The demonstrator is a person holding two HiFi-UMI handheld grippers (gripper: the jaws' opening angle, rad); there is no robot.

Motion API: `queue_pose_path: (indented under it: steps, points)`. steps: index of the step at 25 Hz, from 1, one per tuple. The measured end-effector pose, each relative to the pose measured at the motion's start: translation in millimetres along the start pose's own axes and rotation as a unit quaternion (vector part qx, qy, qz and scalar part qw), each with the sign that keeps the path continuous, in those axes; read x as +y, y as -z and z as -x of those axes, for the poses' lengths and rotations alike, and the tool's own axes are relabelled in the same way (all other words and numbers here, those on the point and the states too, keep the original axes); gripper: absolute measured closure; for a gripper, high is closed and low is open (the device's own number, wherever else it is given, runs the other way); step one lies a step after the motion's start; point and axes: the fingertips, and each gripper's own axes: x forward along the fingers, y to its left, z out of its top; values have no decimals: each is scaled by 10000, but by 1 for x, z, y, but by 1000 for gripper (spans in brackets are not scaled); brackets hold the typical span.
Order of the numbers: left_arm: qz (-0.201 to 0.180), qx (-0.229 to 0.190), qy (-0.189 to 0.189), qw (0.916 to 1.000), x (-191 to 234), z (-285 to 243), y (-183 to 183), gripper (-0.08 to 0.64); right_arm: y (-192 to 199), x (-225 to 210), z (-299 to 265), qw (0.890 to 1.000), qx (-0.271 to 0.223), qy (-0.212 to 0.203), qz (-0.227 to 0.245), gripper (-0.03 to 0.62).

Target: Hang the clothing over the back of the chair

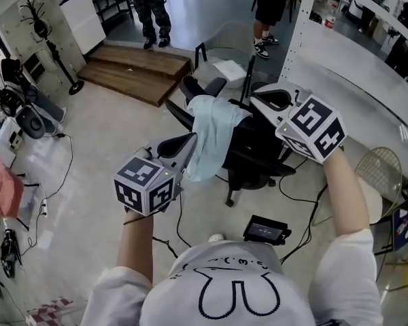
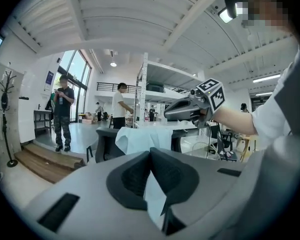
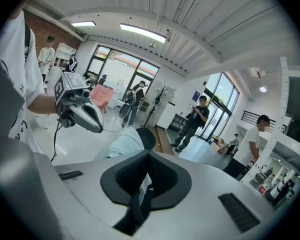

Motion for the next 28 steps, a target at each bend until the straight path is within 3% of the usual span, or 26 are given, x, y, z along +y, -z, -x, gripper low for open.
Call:
queue_pose_path:
  steps: [7,17,28]
  points:
    - [-331,-398,-353,9980,-14,-3,-17,538,-15,7,25,9966,-677,332,-324,591]
    - [-177,-909,-586,9940,-50,15,-24,540,-15,64,53,9939,-932,328,-490,591]
    - [-345,-1298,-898,9869,-81,21,-18,538,18,99,82,9757,-1342,1017,-1403,591]
